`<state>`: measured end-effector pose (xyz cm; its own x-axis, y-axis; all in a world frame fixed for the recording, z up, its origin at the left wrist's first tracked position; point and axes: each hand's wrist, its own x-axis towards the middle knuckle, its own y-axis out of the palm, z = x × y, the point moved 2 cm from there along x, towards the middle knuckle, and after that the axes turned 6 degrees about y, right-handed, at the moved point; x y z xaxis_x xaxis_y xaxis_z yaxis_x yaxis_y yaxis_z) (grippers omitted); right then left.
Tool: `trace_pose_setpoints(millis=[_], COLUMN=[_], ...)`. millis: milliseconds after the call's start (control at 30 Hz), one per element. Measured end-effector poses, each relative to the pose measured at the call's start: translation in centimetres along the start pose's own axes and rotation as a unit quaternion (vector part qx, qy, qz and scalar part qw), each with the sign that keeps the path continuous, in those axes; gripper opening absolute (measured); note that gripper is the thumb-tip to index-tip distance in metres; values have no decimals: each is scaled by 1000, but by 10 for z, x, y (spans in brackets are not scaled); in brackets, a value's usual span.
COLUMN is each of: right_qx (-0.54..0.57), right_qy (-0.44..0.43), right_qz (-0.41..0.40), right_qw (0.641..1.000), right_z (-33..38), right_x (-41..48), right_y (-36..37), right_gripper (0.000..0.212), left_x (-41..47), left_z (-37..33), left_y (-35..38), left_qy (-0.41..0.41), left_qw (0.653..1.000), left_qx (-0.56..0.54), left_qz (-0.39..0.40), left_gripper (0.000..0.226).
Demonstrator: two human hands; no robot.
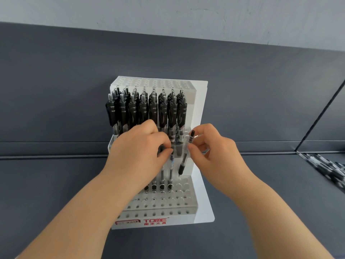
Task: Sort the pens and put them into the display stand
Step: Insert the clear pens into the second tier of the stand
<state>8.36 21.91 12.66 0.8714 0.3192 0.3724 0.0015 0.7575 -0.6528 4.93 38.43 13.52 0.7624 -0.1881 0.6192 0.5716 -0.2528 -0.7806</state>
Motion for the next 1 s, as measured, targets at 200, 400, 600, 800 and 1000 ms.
trace_pose_setpoints(millis=[200,400,600,800,1000], right_qx=[-1,-55,-73,-68,-86], right_qy=[3,2,2,5,4], right_qz=[17,40,25,12,-3], right_qw=[1000,998,997,998,996], right_z=[2,-4,-4,-8,-25], right_x=[0,-1,-3,-11,-30], right_y=[0,9,8,8,4], right_gripper=[24,19,18,14,15], left_x=[-11,-16,-18,-23,-30], left_z=[2,3,3,-9,-40], left_y=[-3,-8,-11,-8,17], left_qy=[-21,-25,-17,10,71], left_qw=[1000,1000,1000,999,997], left_qx=[8,-4,-7,-31,-36], left_qz=[6,-6,-16,-19,-18], left_gripper=[11,10,10,5,10])
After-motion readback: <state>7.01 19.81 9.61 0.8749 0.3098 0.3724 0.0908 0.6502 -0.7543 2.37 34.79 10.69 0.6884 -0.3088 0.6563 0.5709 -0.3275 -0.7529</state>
